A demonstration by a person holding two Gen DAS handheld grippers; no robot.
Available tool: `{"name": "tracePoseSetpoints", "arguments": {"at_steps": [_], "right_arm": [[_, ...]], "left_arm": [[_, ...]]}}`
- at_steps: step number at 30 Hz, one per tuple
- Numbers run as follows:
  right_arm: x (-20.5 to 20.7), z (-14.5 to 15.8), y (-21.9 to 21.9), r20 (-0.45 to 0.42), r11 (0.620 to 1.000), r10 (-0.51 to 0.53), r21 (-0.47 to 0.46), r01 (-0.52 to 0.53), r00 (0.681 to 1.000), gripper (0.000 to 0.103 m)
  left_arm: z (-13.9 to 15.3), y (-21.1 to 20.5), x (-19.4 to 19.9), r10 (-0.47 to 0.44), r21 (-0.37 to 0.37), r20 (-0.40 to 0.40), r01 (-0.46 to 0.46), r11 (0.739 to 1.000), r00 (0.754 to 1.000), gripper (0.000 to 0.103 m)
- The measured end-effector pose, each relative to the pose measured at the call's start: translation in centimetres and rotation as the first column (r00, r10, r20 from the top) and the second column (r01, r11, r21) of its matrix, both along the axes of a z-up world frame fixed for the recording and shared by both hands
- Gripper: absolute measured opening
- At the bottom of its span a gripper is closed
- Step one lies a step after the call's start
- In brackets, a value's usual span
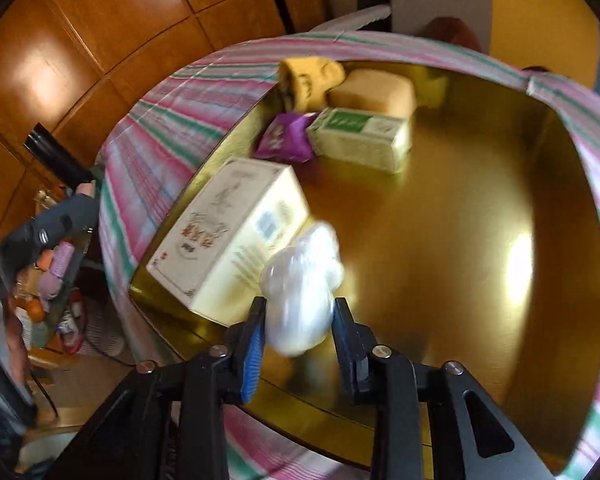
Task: Organize objects
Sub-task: 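Carry the plastic-wrapped bundle into the tray and open the right gripper, then grasp the yellow sponge with the left gripper while the right gripper approaches another plastic bundle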
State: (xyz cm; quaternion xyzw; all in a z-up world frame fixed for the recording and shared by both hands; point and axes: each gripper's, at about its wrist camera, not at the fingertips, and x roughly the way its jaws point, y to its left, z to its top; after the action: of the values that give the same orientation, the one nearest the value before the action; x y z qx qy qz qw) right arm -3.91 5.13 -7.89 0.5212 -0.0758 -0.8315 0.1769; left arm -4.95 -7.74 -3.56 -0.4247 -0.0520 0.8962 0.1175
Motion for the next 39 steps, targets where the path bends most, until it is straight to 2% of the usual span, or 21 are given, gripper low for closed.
{"name": "tracePoseSetpoints", "arguments": {"at_steps": [2,6,11,20,26,34,36,39], "right_arm": [[0.1,-0.3,-0.4,0.010,1.000,0.013,-0.017,-0.013,1.000,0.043],[0.1,-0.4,-0.1,0.013,1.000,-0.002,-0.027,0.002,1.000,0.047],[1.0,0.9,1.4,-0.012,0.998,-0.038,-0.048,0.038,0.999,0.065],[2.8,3.8,5.0,-0.091,0.992,-0.120,0.015,0.122,0.989,0.077],[4.8,5.6,10.1,-0.140,0.975,-0.202,0.061,0.212,0.969,0.082],[7.0,7.6,19.0,-0.194,0.913,-0.361,0.126,0.388,0.912,0.085],[7.7,8.2,21.4,-0.218,0.887,-0.403,0.147,0.438,0.889,0.085],[8.9,9.1,25.8,-0.263,0.829,-0.489,0.157,0.537,0.832,0.085]], "left_arm": [[0.0,0.7,0.4,-0.022,-0.004,-0.003,0.022,1.000,1.000,0.064],[0.0,1.8,0.8,-0.044,-0.020,0.001,0.044,0.999,0.999,0.064],[0.3,2.1,1.1,-0.041,-0.040,-0.001,0.041,0.998,0.999,0.064],[1.1,3.6,1.6,-0.071,-0.078,-0.021,0.069,0.995,0.997,0.064],[1.6,5.3,1.7,-0.104,-0.107,-0.030,0.100,0.989,0.994,0.064],[2.1,8.6,1.7,-0.174,-0.140,-0.035,0.167,0.976,0.984,0.064],[2.1,9.7,1.6,-0.195,-0.135,-0.023,0.190,0.972,0.981,0.064],[2.0,11.4,1.2,-0.234,-0.117,0.001,0.232,0.966,0.972,0.062]]}}
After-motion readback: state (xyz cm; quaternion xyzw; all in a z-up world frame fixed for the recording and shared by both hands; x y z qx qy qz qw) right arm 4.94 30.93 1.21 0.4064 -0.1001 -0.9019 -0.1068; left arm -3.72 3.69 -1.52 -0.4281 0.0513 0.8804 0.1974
